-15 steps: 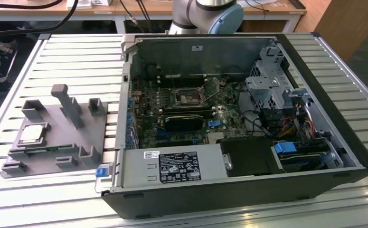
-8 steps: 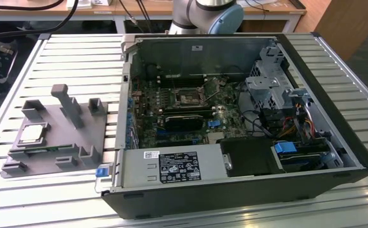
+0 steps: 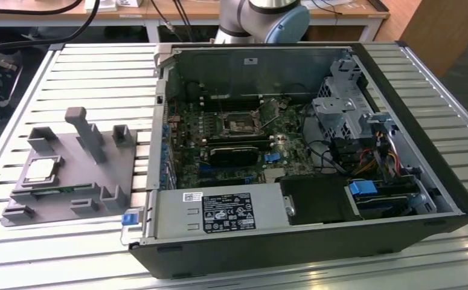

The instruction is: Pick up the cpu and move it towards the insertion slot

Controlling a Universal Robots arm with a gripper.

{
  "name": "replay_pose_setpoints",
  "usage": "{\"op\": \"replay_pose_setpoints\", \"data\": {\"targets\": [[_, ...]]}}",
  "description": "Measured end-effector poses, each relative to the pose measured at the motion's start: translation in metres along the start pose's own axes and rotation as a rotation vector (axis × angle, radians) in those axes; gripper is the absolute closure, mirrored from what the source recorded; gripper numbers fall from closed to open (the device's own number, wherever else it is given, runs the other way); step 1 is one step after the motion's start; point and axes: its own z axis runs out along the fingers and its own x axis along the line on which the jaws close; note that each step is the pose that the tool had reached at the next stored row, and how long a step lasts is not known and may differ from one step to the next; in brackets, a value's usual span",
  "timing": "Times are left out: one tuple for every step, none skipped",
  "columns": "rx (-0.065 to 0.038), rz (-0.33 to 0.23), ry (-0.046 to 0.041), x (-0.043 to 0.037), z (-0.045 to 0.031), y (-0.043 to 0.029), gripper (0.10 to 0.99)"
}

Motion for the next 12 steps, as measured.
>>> {"op": "replay_pose_setpoints", "data": {"targets": [[0.0,0.0,-0.0001,0.0001,0.0003,0.0,0.98],[0.0,0.0,0.0,0.0002,0.0006,0.0,0.98],[0.0,0.0,-0.0001,0.0003,0.0009,0.0,0.98],[0.0,0.0,-0.0001,0.0004,0.0012,0.0,0.98],[0.0,0.0,-0.0001,0.0005,0.0015,0.0,0.98],[0.0,0.0,-0.0001,0.0006,0.0018,-0.0001,0.98],[0.0,0.0,-0.0001,0.0008,0.0021,-0.0001,0.98],[0.0,0.0,-0.0002,0.0009,0.0024,-0.0001,0.98],[0.0,0.0,-0.0003,0.001,0.0027,-0.0001,0.98],[0.0,0.0,-0.0003,0.0011,0.003,-0.0001,0.98],[0.0,0.0,-0.0003,0.0012,0.0032,-0.0001,0.98],[0.0,0.0,-0.0003,0.0014,0.0035,-0.0001,0.98]]}}
